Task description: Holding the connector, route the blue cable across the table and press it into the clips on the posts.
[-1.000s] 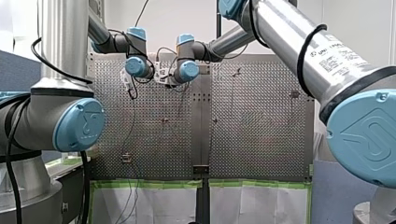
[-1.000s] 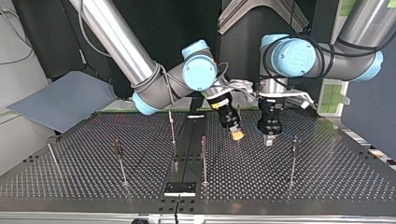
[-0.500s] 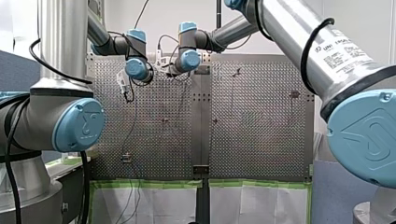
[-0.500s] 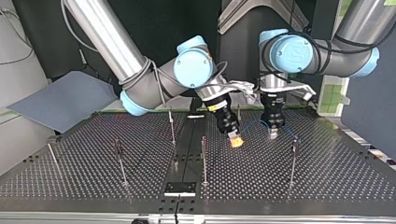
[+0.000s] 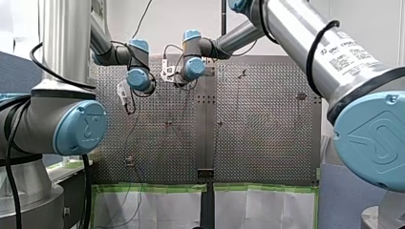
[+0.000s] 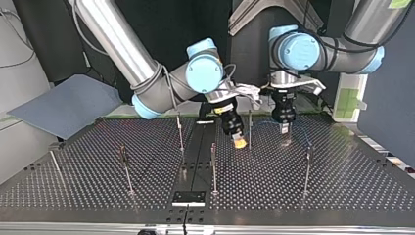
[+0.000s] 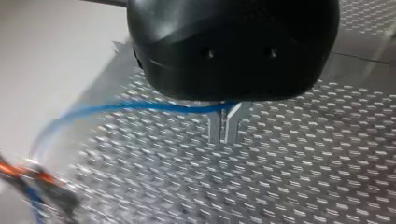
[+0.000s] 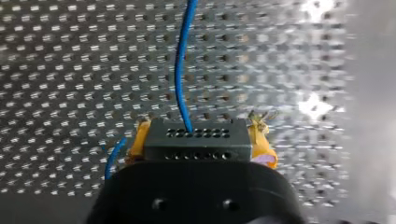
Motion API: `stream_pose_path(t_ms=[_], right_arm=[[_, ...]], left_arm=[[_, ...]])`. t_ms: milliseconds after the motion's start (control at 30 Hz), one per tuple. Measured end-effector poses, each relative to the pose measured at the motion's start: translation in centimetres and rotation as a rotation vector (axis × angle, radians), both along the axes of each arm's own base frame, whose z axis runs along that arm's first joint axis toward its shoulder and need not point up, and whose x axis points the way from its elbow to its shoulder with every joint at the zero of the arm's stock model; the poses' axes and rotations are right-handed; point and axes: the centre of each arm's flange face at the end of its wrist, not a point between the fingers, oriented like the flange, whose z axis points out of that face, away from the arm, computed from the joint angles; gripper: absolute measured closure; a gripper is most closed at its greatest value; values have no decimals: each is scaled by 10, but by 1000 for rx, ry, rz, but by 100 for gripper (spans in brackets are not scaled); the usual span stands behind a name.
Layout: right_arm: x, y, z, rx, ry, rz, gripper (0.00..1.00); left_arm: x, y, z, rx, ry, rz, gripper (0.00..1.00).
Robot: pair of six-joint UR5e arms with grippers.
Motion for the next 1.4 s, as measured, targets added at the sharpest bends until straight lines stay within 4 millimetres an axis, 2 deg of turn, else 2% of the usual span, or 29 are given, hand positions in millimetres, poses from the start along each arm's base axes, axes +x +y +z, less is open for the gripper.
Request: stream_pose_path(t_ms=[400, 733, 933, 1133, 1400], right_arm=[[-2, -8, -17, 24, 10, -11, 100], [-8, -4, -70, 83, 83, -12, 100], [-13, 0, -103, 120, 129, -10, 100], [-20, -5, -117, 140, 147, -21, 100], [-31, -17, -141, 165, 173, -42, 100]], left_arm=[[-15, 10, -64, 2, 68, 20, 100], [-3, 8, -111, 15, 96, -4, 100], [3, 10, -132, 26, 122, 0, 100], [2, 11, -152, 37, 141, -7, 100], [2, 4, -162, 34, 130, -79, 100]])
